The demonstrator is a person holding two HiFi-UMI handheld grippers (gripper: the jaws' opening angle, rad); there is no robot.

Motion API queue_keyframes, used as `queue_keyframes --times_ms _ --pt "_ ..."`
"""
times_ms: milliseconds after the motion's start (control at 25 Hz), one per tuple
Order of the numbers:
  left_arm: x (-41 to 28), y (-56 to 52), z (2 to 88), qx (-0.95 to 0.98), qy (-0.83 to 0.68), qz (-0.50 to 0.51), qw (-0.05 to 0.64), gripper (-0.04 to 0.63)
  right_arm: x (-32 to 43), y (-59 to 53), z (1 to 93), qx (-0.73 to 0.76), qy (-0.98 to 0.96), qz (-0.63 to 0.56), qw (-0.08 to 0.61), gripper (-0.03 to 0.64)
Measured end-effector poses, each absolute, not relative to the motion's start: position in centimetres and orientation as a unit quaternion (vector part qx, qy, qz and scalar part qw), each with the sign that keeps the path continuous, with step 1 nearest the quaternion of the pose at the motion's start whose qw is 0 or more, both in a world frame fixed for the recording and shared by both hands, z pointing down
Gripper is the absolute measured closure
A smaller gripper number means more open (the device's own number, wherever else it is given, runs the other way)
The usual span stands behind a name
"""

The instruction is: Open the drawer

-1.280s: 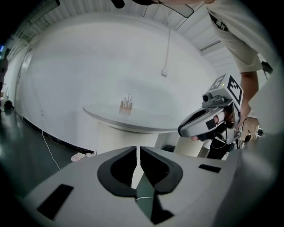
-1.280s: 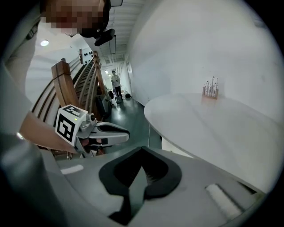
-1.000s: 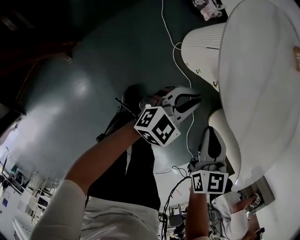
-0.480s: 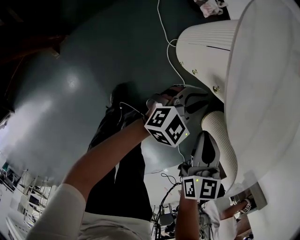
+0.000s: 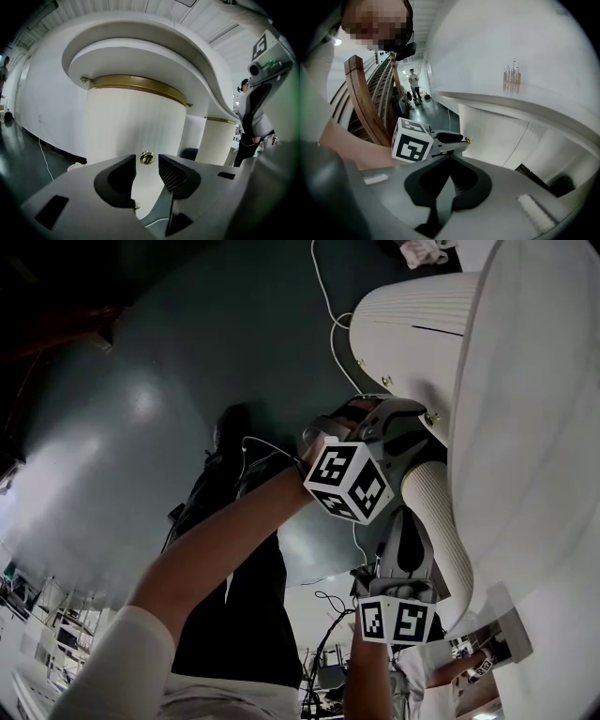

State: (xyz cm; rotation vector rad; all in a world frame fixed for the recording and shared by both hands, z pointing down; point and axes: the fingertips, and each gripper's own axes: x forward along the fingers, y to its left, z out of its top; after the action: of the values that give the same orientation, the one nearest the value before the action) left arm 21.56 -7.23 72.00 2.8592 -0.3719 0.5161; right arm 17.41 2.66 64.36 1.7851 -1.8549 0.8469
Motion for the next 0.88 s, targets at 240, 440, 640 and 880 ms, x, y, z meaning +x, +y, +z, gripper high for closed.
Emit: queue_keyframes --times_ms 240,440,640,880 --pt "23.5 -7.4 72.2 0.971 -0.131 0.178 0.089 0.433 18.5 3.1 65.0 0.650 -0.662 0.308 0.210 0.606" --pt "23.6 -7.6 72.7 0.966 -0.166 0.179 0.084 0.489 18.9 3.6 65.5 0.652 -0.659 0.312 0.208 0.606" --pt "23.5 -7.6 72.5 0.965 -0.171 0.176 0.091 0.492 19.3 4.0 65.6 0.654 -0.657 0.311 0.207 0.606" --pt "23.4 -7.5 72.4 0.966 -0.164 0.174 0.094 0.495 19.2 4.1 65.0 0.657 -0.658 0.308 0.203 0.606"
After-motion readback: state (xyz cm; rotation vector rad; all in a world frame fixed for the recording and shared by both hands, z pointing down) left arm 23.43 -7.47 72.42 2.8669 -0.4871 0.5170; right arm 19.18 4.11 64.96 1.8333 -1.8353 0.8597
